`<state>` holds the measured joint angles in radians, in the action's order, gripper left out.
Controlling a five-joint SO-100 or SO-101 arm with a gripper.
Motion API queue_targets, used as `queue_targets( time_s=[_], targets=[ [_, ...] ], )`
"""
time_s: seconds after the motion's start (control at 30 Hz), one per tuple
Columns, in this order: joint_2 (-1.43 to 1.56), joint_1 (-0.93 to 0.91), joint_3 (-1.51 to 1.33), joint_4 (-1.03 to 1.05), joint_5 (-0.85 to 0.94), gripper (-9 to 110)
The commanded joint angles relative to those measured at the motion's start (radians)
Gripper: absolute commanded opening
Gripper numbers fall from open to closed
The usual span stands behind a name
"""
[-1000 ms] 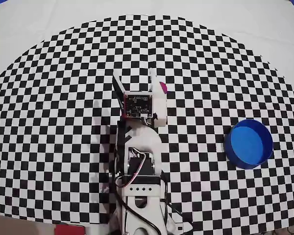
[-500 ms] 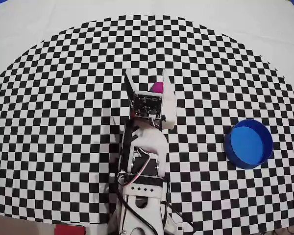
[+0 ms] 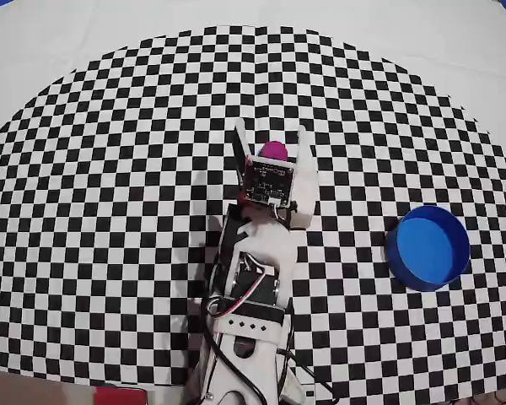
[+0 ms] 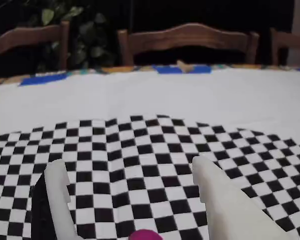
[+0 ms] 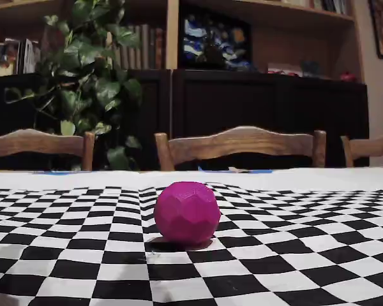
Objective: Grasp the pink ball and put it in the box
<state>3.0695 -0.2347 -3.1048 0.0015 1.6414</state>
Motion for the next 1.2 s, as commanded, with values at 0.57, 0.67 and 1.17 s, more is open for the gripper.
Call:
queue_targets(
  time_s=[0.57,0.67,1.17],
  targets=[
    [-0.104,-0.026,0.008,-0.003,0.012,29],
    [-0.127,-0.028,0.014,-0.003,0.012,29],
    [-0.276,-0.035,0.069,0.002,0.012,29]
  ],
)
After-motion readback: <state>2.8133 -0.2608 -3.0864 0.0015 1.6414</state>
